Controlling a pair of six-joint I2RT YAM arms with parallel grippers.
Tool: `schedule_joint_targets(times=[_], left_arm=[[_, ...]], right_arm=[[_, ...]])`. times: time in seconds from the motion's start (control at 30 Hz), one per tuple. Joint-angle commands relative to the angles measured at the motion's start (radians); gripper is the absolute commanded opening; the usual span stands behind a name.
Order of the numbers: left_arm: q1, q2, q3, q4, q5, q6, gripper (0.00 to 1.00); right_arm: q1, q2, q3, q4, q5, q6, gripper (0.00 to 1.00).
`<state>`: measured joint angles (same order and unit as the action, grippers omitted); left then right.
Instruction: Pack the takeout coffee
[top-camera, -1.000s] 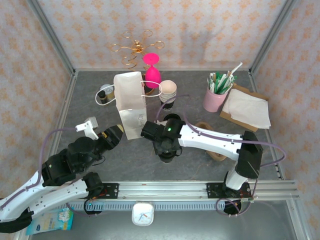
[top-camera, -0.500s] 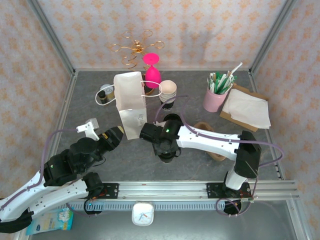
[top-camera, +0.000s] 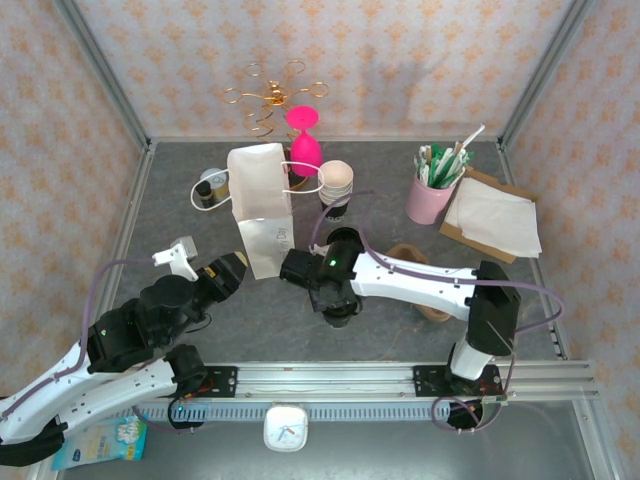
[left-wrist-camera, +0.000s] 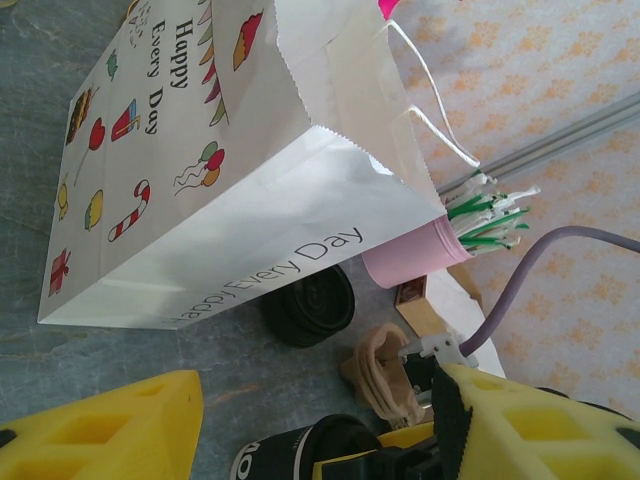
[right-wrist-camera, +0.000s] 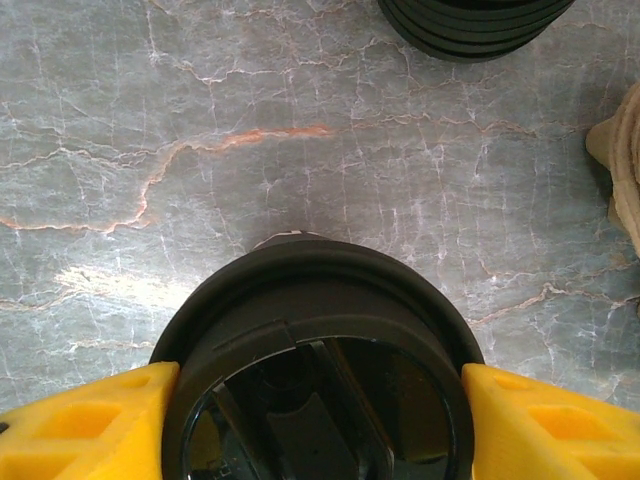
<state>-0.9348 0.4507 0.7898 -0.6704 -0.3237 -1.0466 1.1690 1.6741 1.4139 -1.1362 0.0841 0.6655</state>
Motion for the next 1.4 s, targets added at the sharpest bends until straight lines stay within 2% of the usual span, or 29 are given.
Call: schedule_joint_targets(times=[0.0,0.13,0.23,0.37,0.5,0.93,1.37], left_arm=[[0.005,-0.011,-0.002,-0.041,-0.035,-0.006,0.62],[0.004,-0.01,-0.001,-0.046,-0.04,-0.015,0.62],[0.005,-0.008,0.001,-0.056,-0.039,-0.019,0.62],[0.004,-0.007,0.009,-0.061,-0.045,-0.021,0.62],[0.005,0.0,0.01,-0.056,-0.046,-0.02,0.62],[0.005,0.021,0.018,-0.034,-0.031,-0.006,0.62],[0.004,0.045,0.032,-0.01,-0.009,0.021,0.62]], right_arm=[[0.0,-0.006,-0.061,-0.001,0.021,0.022,0.67],[0.001,-0.007,-0.109,0.088,-0.067,0.019,0.67],[0.0,-0.004,-0.14,0.077,-0.036,0.037,0.67],[0.0,-0.018,-0.17,0.103,-0.061,0.039,0.68],[0.0,-0.021,-0.135,0.095,-0.046,0.042,0.72],[-0.002,-0.042,-0.111,0.049,0.006,0.049,0.7],[-0.086,-0.155,-0.08,-0.01,0.051,0.038,0.69]])
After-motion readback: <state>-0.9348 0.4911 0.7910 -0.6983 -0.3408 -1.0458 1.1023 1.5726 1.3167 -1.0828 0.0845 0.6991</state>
